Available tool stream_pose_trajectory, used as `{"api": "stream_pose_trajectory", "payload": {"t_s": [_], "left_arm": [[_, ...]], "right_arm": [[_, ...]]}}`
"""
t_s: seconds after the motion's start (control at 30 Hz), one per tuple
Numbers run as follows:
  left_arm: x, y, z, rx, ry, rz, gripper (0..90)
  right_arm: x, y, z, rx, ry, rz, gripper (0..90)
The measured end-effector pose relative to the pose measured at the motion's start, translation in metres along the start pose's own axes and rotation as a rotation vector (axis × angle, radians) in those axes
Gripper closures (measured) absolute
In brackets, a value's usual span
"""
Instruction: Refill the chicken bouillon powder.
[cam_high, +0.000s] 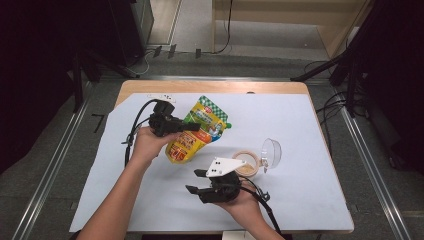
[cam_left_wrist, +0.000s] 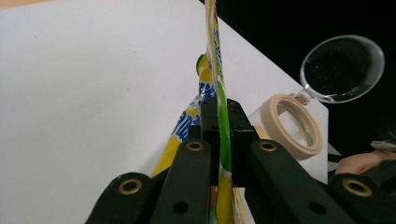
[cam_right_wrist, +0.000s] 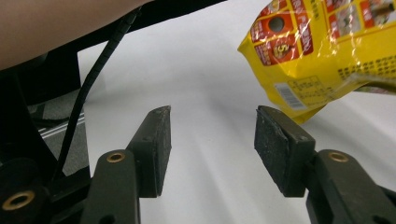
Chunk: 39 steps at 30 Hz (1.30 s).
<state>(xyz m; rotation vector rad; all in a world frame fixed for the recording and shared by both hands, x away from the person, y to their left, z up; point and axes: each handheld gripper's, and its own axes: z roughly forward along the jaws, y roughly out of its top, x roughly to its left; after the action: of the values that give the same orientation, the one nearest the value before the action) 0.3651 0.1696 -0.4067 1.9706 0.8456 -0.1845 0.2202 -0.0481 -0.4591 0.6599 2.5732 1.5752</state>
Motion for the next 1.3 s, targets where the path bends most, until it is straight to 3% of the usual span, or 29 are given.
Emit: {"api": "stream_pose_trajectory", "payload": {"t_s": [0.57, 1.3], "left_arm": [[0.006, -0.01, 0.002, 0.005, 0.002, 0.004, 89.2], [-0.002, -0.027, -0.028, 0.019, 0.006, -0.001, 86.2]], "right_arm": [[-0.002, 0.003, -0.005, -0.009, 0.004, 0.02, 47.1], [-0.007, 0.013, -0.025, 0.016, -0.029, 0.053, 47.1]]}}
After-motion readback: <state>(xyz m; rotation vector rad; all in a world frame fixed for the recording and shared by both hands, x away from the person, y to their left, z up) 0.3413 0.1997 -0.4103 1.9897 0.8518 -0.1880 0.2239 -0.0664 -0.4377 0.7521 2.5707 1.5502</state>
